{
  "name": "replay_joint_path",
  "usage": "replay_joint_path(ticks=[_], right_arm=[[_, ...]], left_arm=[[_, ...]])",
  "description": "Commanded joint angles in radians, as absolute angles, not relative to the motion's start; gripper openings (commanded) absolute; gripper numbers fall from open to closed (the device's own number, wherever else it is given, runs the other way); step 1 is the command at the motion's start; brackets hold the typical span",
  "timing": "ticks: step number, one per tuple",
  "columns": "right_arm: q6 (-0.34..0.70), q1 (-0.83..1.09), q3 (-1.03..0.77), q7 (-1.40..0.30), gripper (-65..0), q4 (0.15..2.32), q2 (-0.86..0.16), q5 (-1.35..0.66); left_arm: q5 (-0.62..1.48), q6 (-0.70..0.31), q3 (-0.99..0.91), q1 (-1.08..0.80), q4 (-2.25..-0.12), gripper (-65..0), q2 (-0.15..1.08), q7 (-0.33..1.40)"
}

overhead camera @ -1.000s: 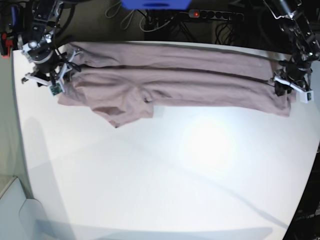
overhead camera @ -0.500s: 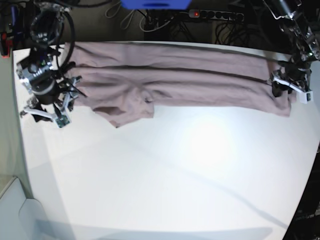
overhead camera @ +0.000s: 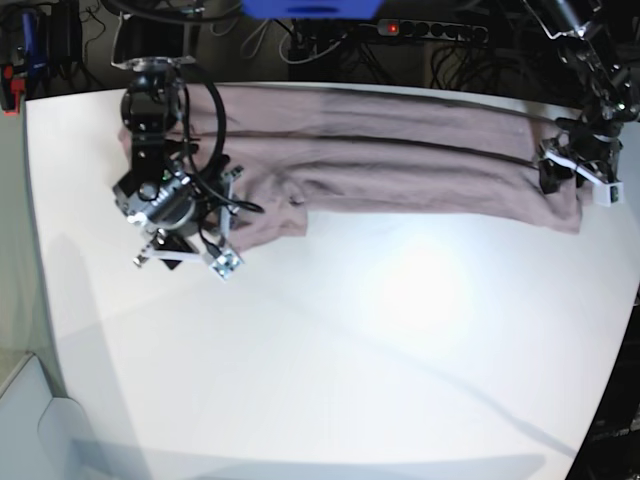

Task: Layout the t-shirt on the table in an organized manner, then fold the t-shirt properly
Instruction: 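Regrasp the folded shirt edge with the right gripper near the hem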

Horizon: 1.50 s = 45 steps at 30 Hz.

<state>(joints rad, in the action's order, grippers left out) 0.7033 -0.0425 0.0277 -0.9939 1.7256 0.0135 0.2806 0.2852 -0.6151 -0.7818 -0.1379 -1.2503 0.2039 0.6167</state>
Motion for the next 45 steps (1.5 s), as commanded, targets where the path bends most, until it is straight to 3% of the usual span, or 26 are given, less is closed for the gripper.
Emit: replay_joint_path(ticks=[1,7,9,12,14,22,37,45], right_arm=[[0.698,-0.058,0.030,-0.984,-28.0,1.721,0.018,0.278],[0.698,-0.062,0.027,-0.900,-30.0,1.635,0.041,0.278],[0.698,-0.059,0.027,-0.872,-37.3,1.630,0.041,0.280],[0.698,-0.061,0.027,-0.869,-56.1,1.636,0.038,0.282],[0.698,-0.056,0.027,-0.871,-65.0,1.669,0.036,0.283],[0.698,0.093,0.028,-1.015,-65.0,2.032,0.035,0.285],[0.698,0.358,0.025,-1.056,-65.0,2.041,0.008,0.285],[0.698,0.387,-0.090,-1.053,-65.0,2.038,0.008,0.285]], left_arm=[[0.213,-0.618,-0.773,-0.163,-1.230,-33.4,0.186,0.773],[0.213,-0.618,-0.773,-0.162,-1.230,-33.4,0.186,0.774],[0.213,-0.618,-0.773,-0.162,-1.230,-33.4,0.186,0.773],[0.213,-0.619,-0.773,-0.162,-1.230,-33.4,0.186,0.773],[0.213,-0.619,-0.773,-0.162,-1.230,-33.4,0.186,0.773],[0.213,-0.621,-0.771,-0.162,-1.230,-33.4,0.186,0.774],[0.205,-0.622,-0.768,-0.162,-1.224,-33.4,0.186,0.768],[0.205,-0.622,-0.768,-0.162,-1.224,-33.4,0.186,0.765]])
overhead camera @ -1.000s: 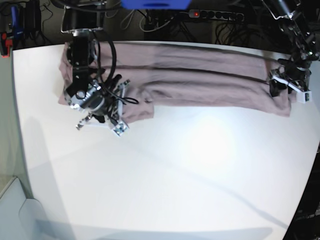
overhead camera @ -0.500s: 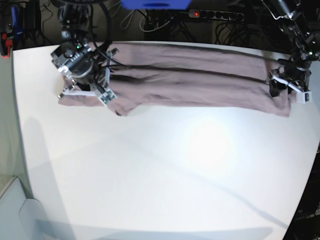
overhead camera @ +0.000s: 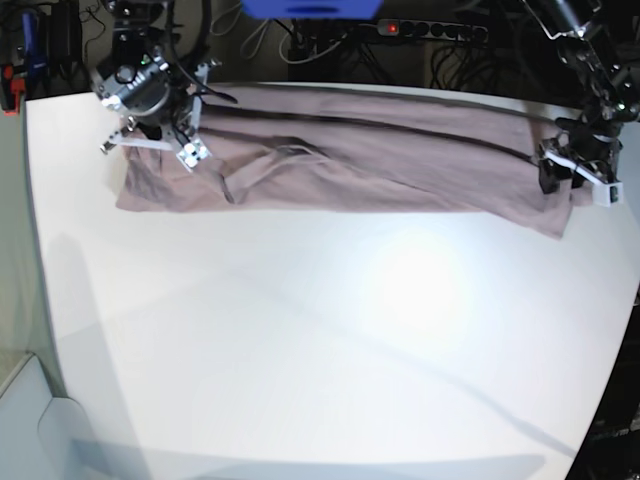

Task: Layout the t-shirt on the table in an organized manner, then fold the t-shirt properly
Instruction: 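Regrasp the folded shirt edge with the right gripper near the hem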

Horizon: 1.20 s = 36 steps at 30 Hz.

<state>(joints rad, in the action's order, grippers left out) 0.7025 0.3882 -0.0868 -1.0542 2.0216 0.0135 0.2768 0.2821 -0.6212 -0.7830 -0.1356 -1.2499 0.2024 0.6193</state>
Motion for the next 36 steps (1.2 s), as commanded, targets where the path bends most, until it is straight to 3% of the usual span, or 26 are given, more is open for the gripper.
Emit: replay_joint_path(ticks=[1,14,21,23,31,33,36], right_arm=[[0.698,0.387,-0.094,-1.053,-65.0,2.037,0.008,0.285],[0.698,0.380,-0.099,-1.053,-65.0,2.029,0.013,0.283],[0.698,0.364,-0.099,-1.053,-39.8,1.998,0.015,0.283],[0.698,0.352,-0.099,-1.053,-35.1,1.985,0.015,0.283],[0.698,0.328,-0.094,-1.017,-32.7,1.910,0.015,0.282],[0.698,0.323,-0.094,-0.997,-32.7,1.876,0.015,0.282],[0.698,0.321,-0.096,-0.975,-32.7,1.825,0.015,0.282]], left_arm=[[0.205,-0.622,-0.768,-0.162,-1.224,-33.4,0.186,0.765],[0.214,-0.625,-0.773,-0.171,-1.228,-33.3,0.186,0.774],[0.216,-0.698,-0.816,-0.196,-1.337,-33.4,0.160,0.776],[0.213,-0.698,-0.860,-0.199,-1.392,-33.7,0.131,0.776],[0.213,-0.698,-0.909,-0.203,-1.523,-34.0,0.082,0.776],[0.213,-0.698,-0.911,-0.203,-1.523,-36.8,0.082,0.776],[0.213,-0.698,-0.912,-0.203,-1.521,-48.8,0.082,0.776]])
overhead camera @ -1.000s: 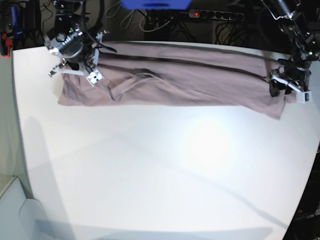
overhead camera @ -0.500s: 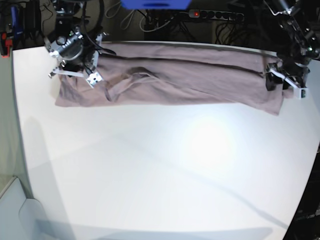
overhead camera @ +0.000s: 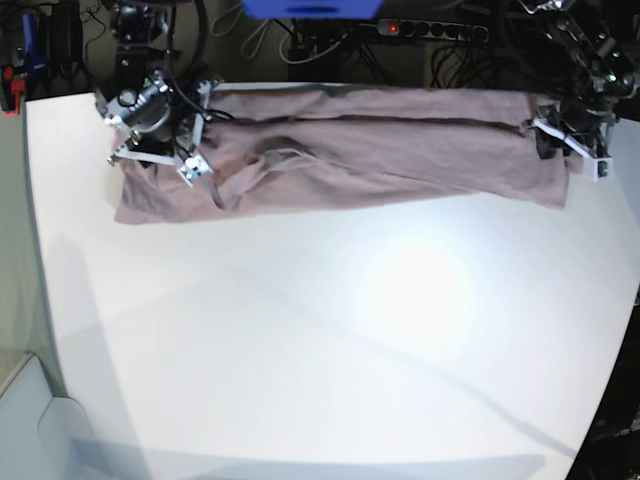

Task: Layout the t-shirt on the table in an organized manner, then fold the t-shirt properly
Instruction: 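Regrasp the folded shirt edge with the right gripper near the hem, then hold the folded shirt ends with both grippers and pull them taut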

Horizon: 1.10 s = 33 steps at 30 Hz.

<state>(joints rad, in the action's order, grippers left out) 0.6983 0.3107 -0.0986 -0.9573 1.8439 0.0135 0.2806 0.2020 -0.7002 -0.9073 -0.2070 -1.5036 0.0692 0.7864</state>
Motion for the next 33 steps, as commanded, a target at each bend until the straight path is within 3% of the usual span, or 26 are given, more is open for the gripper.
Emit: replay_joint_path(ticks=[1,12,20,24,33], right_arm=[[0.698,0.321,-0.096,-0.964,-32.7,1.814,0.015,0.282],[0.698,0.302,-0.102,-0.957,-32.8,1.833,0.012,0.283],[0.698,0.263,-0.105,-0.949,-32.7,1.793,0.008,0.283],[0.698,0.188,-0.189,-0.949,-32.5,1.715,0.008,0.285],[0.698,0.110,-0.283,-0.935,-32.5,1.558,-0.058,0.283]], left_arm=[[0.214,-0.698,-0.920,-0.203,-1.521,-51.9,0.082,0.776],[0.213,-0.698,-0.941,-0.185,-1.438,-63.8,0.088,0.760],[0.203,-0.698,-0.935,-0.093,-1.250,-63.9,0.091,0.673],[0.182,-0.698,-0.934,-0.008,-1.191,-64.0,0.091,0.679],[0.148,-0.698,-0.937,0.137,-1.224,-64.0,0.081,0.751]])
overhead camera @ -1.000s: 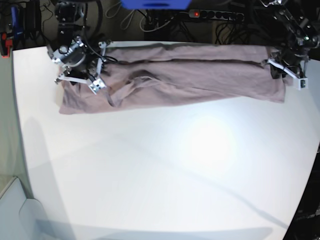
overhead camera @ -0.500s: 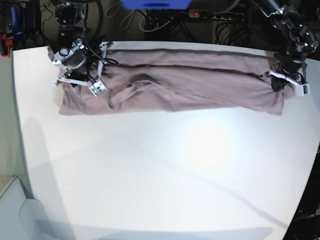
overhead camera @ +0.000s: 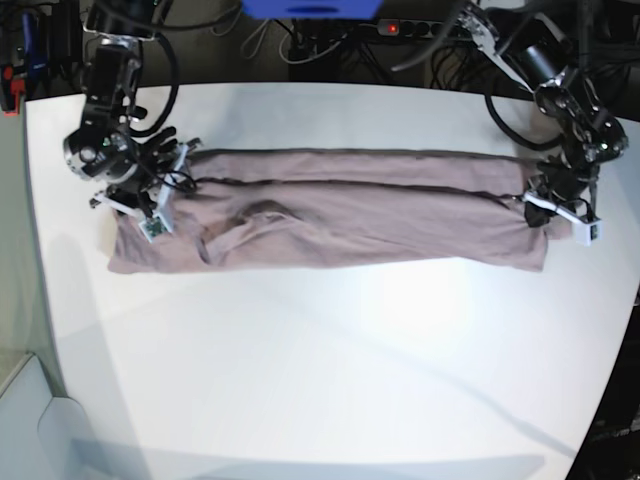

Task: Layout the t-shirt on the table in an organized manner, then fold the t-shirt properly
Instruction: 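Hold the folded shirt ends with both grippers and pull them taut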

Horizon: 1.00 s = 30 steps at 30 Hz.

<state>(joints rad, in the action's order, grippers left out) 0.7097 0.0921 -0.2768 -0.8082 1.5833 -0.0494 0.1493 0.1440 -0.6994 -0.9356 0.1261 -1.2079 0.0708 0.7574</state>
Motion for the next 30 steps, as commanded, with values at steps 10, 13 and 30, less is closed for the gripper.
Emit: replay_joint_path(ticks=[10,13,30], right_arm=[[0.698,0.119,-0.283,-0.895,-32.5,1.552,-0.051,0.283],[0.698,0.114,-0.283,-0.895,-32.5,1.552,-0.051,0.283],[0.698,0.120,-0.280,-0.894,-32.5,1.552,-0.050,0.283]], left_arm=[[0.403,-0.698,-0.940,-0.004,-1.514,-64.0,0.062,0.783],[0.427,-0.698,-0.943,-0.045,-1.523,-64.0,0.062,0.780],[0.418,-0.698,-0.940,-0.065,-1.299,-59.1,0.140,0.769]])
